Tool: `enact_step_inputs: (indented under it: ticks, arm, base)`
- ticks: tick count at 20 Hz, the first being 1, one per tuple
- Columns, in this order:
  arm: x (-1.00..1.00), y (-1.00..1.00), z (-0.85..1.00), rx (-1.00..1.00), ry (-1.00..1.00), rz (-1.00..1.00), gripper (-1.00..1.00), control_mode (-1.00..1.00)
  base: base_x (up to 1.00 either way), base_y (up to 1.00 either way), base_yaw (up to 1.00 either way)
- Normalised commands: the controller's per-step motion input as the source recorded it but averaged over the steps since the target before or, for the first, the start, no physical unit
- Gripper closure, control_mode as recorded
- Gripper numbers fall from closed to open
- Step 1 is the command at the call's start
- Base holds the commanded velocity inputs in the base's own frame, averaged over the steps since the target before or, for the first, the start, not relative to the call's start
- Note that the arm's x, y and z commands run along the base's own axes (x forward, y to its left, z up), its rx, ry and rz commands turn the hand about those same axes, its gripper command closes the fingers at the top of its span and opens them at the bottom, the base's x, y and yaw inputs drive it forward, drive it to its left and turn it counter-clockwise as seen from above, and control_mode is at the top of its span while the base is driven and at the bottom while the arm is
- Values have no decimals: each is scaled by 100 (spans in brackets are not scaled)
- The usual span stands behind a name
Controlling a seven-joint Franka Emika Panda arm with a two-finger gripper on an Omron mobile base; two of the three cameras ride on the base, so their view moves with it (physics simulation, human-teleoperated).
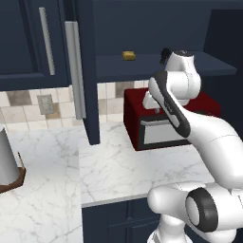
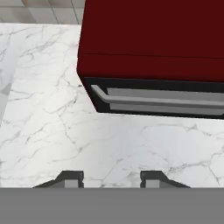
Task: Locate and retrieve the sponge and dish brush from the cabinet. Place them next to the sink.
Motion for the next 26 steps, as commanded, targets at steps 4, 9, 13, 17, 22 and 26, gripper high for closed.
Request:
enact_step_inputs:
  ticks: [4, 9, 13, 17, 22, 26]
  arm:
    - [-12, 0, 0, 1, -4, 0, -100, -100]
    - [-33, 5, 2, 1, -14, 0, -100, -100]
    - [-25, 16, 20, 0, -20, 0, -100, -100]
    - [-11, 7, 40, 3, -19, 0, -100, -100]
    - [0, 7, 45, 0, -21, -7, -100, -100]
    - [5, 6, 43, -1, -19, -16, -100, -100]
  base:
    - [0, 0, 0]
    - [0, 0, 0]
    - [0, 0, 0]
    - [0, 0, 0]
    - [0, 0, 0]
    - [0, 0, 0]
